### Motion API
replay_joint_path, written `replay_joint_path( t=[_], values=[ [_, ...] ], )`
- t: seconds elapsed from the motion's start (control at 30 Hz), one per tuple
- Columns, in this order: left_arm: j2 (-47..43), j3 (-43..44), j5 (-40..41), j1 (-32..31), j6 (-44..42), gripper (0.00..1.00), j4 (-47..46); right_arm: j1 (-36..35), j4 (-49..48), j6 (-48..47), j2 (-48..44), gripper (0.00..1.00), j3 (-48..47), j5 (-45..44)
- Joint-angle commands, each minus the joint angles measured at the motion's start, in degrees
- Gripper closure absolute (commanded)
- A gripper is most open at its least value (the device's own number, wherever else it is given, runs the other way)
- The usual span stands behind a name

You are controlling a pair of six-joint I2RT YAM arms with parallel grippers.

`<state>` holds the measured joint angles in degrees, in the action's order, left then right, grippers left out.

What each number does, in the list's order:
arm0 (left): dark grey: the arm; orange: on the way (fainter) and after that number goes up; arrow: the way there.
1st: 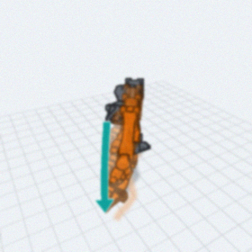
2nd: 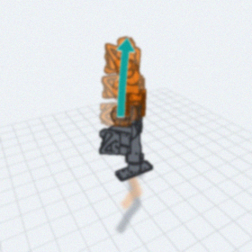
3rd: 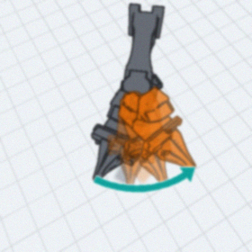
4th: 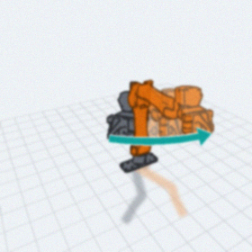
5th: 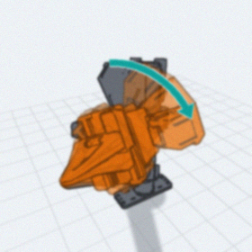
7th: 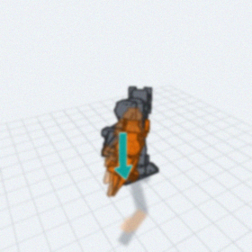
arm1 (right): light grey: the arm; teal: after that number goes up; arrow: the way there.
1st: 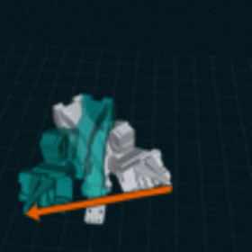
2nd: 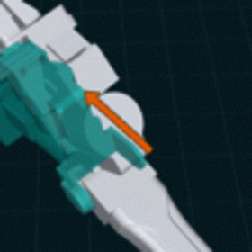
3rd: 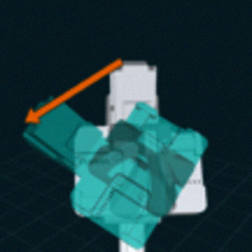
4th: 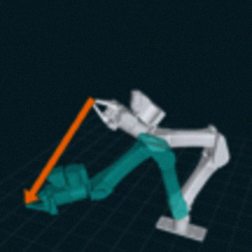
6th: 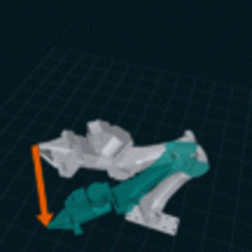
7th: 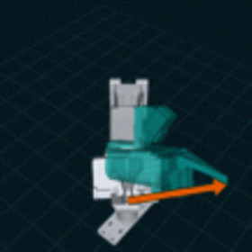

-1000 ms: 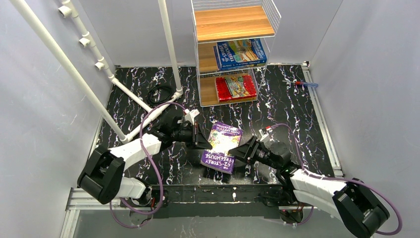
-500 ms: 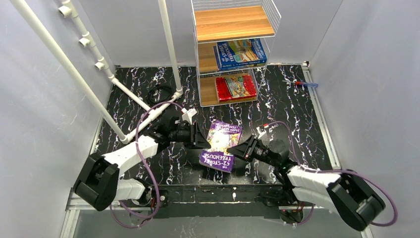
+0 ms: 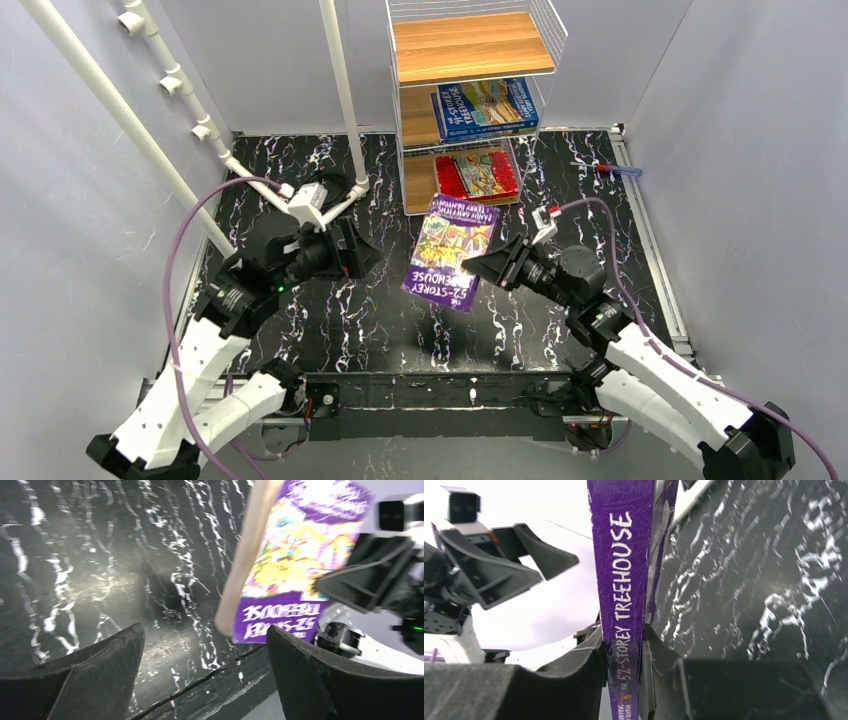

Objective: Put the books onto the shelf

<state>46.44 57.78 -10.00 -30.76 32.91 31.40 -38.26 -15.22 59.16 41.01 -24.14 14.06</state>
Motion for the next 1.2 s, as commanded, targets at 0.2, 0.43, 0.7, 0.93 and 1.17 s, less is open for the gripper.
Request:
replay_joint_path(
  t=[0.2,0.43,0.7,0.93,1.17],
  values=[
    [-3.16,2.64,12.43,0.52,-0.6,0.12,11.32,0.07,7.18,-11.04,12.49,0.99,-37.76,-6.52],
    [-5.41,2.77,14.27,0.53,-0.03,0.12,12.72,0.12,-0.14,-7.44,18.66,0.99,-47.55,-22.73],
    [-6.35,3.32,14.84,0.53,-0.27,0.13,14.08,0.09,-13.55,0.58,27.45,0.99,-49.8,-43.61],
    [-7.98,3.91,15.35,0.53,-0.19,0.13,15.74,0.11,-21.89,7.98,35.3,0.99,-52.19,-55.29],
    [-9.13,4.0,15.71,0.53,0.05,0.13,16.85,0.08,-24.01,13.27,39.65,0.99,-55.98,-57.89]
  ],
)
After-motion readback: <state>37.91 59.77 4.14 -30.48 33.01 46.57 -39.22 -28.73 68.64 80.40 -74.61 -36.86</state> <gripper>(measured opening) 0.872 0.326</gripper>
